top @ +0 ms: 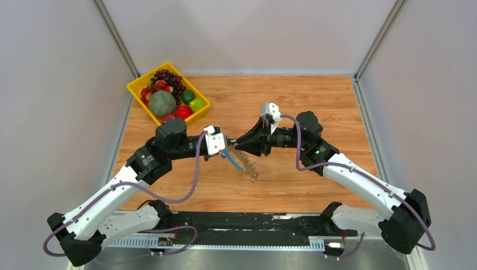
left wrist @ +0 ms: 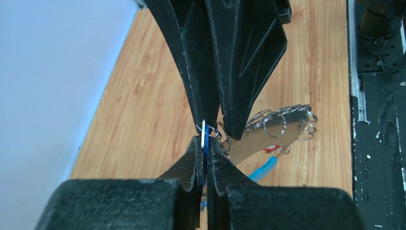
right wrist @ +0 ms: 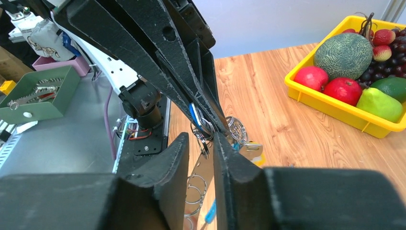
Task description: Remove the keys from the keyring
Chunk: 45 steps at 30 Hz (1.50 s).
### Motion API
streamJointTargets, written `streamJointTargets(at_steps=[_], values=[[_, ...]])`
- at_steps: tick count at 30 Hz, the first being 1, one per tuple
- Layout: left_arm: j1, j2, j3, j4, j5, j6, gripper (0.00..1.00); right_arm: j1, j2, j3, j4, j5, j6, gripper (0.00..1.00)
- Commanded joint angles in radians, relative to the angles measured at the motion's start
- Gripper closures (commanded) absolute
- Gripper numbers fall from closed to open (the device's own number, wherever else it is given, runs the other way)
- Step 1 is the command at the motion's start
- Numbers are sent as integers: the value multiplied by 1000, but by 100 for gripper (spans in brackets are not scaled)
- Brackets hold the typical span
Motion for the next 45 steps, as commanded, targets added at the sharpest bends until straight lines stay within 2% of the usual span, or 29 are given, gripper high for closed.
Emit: streamJointTargets(at_steps=[1, 4, 9, 13, 16, 18, 24, 26, 28, 31, 35, 40, 43, 45], values=[[-5, -17, 47, 41, 14, -9, 100, 20, 29, 60, 2, -38, -15, 76], [-5, -25, 47, 41, 6, -7, 100, 22, 40, 66, -17, -38, -16, 83], [-4, -37, 51, 39, -3, -11, 100, 22, 39, 63, -48, -35, -18, 83], [-4, -41, 51, 38, -14, -9, 100, 22, 38, 63, -65, -30, -21, 66], [-5, -42, 53, 35, -16, -7, 100, 22, 39, 63, -74, -13, -21, 61], [-5, -46, 55, 34, -14, -7, 100, 21, 41, 63, -78, -1, -23, 63], [-5, -46, 55, 32, -12, -3, 100, 22, 49, 75, -79, -2, -17, 89], [-5, -43, 52, 29, -14, -1, 100, 22, 46, 78, -77, -3, -13, 87], [-5, -40, 49, 28, -14, 1, 100, 22, 44, 82, -74, -3, -6, 74], [-5, -39, 43, 31, -10, 2, 100, 22, 37, 86, -73, 3, -5, 69], [-5, -36, 42, 36, -4, 2, 100, 22, 30, 88, -68, 1, -7, 72], [-5, -34, 47, 33, -4, 7, 100, 22, 34, 92, -68, -12, -4, 92], [-5, -33, 48, 27, -10, 13, 100, 23, 33, 91, -68, -11, 0, 91], [-5, -33, 46, 22, -12, 16, 100, 22, 30, 92, -68, -6, 8, 82]])
